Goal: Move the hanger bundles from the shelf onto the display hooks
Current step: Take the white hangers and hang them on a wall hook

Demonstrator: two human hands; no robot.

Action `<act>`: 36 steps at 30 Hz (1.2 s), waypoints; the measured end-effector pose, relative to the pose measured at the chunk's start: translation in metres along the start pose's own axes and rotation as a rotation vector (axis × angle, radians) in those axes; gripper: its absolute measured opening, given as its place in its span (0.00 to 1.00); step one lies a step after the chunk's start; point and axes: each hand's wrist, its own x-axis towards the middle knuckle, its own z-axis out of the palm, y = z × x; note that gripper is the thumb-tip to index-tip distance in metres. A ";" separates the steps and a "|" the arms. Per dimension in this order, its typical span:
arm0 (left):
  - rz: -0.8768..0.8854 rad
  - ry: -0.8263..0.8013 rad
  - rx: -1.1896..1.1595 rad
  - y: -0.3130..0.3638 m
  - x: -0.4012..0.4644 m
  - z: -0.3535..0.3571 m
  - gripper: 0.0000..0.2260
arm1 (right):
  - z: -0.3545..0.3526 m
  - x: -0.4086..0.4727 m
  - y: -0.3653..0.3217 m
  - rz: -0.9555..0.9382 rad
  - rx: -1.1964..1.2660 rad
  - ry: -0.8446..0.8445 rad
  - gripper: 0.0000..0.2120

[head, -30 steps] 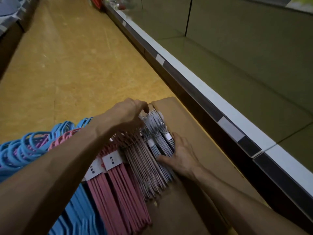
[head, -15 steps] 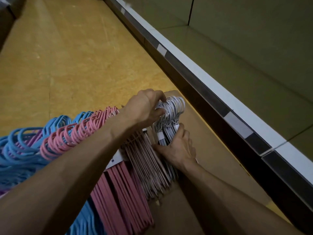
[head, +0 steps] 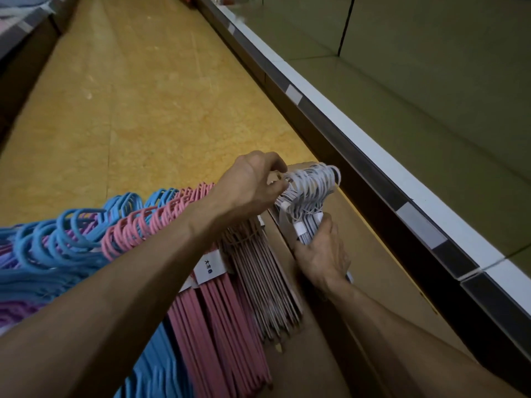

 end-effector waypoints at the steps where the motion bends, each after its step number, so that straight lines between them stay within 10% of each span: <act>1: -0.014 0.017 -0.017 -0.001 -0.002 -0.004 0.15 | -0.004 0.002 0.000 0.005 0.029 0.017 0.37; 8: -0.225 0.160 -0.332 -0.007 -0.014 -0.023 0.15 | -0.044 0.003 -0.021 -0.091 0.167 0.090 0.45; 17: -0.553 0.417 -0.835 -0.009 -0.030 -0.054 0.23 | -0.108 -0.014 -0.074 -0.323 0.648 -0.056 0.24; 25: -0.466 0.519 -1.351 0.019 -0.043 -0.098 0.15 | -0.128 -0.039 -0.094 -0.499 0.658 -0.267 0.23; 36: -0.536 0.842 -1.284 0.036 -0.069 -0.137 0.04 | -0.155 -0.053 -0.134 -0.648 0.497 -0.396 0.19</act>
